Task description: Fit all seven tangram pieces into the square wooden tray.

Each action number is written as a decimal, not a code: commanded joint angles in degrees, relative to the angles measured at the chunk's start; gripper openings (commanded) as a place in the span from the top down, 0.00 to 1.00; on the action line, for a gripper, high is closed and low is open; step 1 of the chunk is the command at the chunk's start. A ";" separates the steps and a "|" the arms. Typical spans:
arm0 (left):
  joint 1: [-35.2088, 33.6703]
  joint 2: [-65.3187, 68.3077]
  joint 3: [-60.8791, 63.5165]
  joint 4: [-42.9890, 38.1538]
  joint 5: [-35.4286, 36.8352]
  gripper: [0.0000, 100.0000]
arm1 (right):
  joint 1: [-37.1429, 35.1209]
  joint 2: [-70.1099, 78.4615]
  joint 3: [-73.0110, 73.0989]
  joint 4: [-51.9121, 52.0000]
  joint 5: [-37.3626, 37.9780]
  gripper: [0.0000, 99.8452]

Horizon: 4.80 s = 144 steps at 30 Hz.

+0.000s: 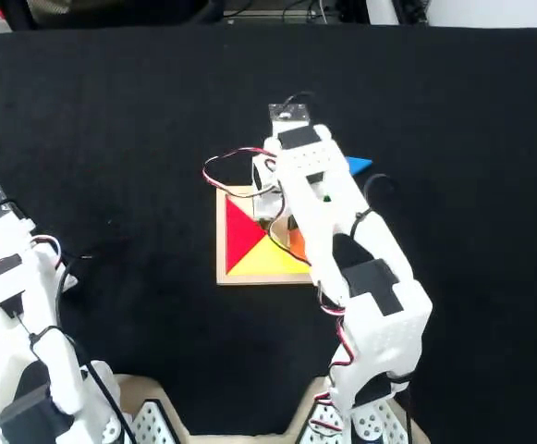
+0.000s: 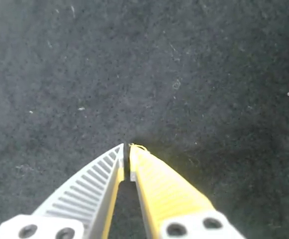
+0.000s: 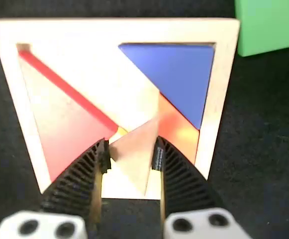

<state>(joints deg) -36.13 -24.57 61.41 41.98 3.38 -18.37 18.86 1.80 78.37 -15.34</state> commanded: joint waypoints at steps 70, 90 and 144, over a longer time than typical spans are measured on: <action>0.75 -1.67 -0.22 -0.70 0.26 0.97 | 15.47 -20.18 7.69 -14.68 17.58 0.95; 0.75 -1.67 -0.22 -0.70 0.26 0.97 | 17.67 23.60 -39.69 5.45 24.70 0.80; 0.66 -1.67 -0.31 -0.70 0.26 0.97 | 16.44 48.92 -72.48 19.60 31.03 0.80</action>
<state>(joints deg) -36.04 -24.57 61.41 41.98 3.38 -1.58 66.68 -67.56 98.51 15.25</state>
